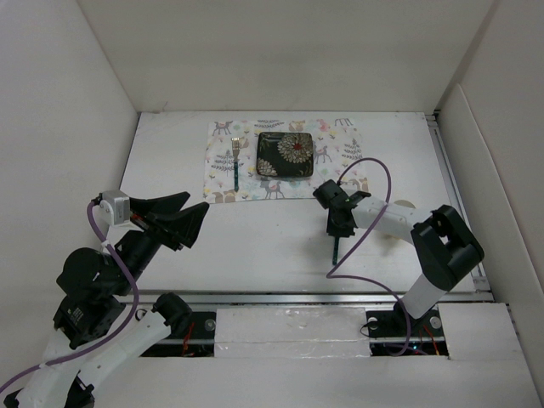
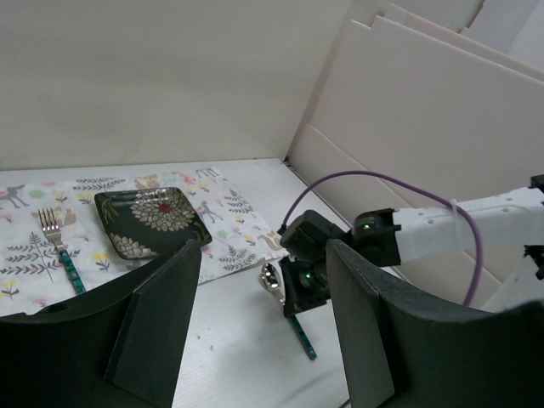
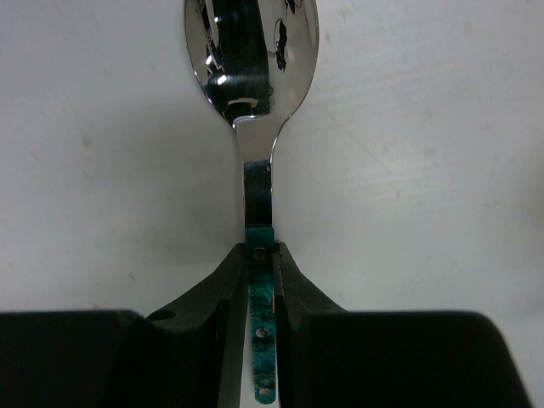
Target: Set the dinner table for one person
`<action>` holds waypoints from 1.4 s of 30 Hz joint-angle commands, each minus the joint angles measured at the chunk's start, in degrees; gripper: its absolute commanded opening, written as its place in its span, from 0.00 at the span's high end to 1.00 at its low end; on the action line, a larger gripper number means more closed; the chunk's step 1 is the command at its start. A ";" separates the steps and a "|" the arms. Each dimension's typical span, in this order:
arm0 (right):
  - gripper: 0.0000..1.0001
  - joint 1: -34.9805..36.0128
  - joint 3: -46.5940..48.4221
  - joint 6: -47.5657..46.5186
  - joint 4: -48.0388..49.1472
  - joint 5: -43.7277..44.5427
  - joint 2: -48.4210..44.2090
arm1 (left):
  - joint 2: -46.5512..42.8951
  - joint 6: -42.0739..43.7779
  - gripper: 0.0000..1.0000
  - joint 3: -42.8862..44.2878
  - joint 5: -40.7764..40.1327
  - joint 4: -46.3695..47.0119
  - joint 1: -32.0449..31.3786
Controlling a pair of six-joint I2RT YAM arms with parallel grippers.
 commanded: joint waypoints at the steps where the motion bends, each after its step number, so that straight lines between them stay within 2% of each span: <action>1: 1.00 3.33 -3.44 2.66 -5.82 -0.58 -5.46 | 0.57 0.50 0.43 -1.32 -0.92 2.49 -0.34; 5: 1.00 4.83 -3.36 0.74 -7.59 -1.01 -15.04 | 3.03 0.23 0.43 -3.69 -0.03 3.02 -0.34; 7: 1.00 2.65 -1.79 -4.33 -3.56 -2.59 -17.07 | 4.52 0.49 0.43 -4.31 0.14 3.02 -0.34; 9: 1.00 -1.92 3.02 -7.86 0.56 -4.53 -15.33 | 5.32 0.41 0.43 -5.01 0.32 3.63 0.18; 11: 1.00 -5.86 7.69 -14.10 2.95 -6.98 -8.84 | 6.11 0.49 0.43 -5.89 0.23 4.07 0.89; 12: 1.00 -6.93 13.98 -15.60 2.61 -7.60 -5.86 | 6.37 0.41 0.43 -6.15 -0.20 4.33 0.89; 14: 1.00 -8.61 20.61 -20.70 2.26 -8.75 2.90 | 7.51 0.67 0.43 -6.59 -1.17 3.99 0.89; 16: 1.00 -10.72 29.31 -23.51 1.73 -9.80 7.94 | 8.31 0.85 0.43 -6.68 -2.31 3.90 0.89; 21: 1.00 -13.44 43.38 -26.16 -0.20 -11.39 21.38 | 9.71 1.20 0.43 -7.04 -4.33 3.89 1.42; 28: 1.00 -17.31 60.25 -27.48 -3.80 -15.07 33.00 | 10.60 1.55 0.43 -7.12 -5.39 3.72 1.94; 42: 1.00 -18.46 65.37 -27.74 -4.25 -15.52 41.27 | 11.83 1.72 0.43 -7.04 -5.48 3.46 1.95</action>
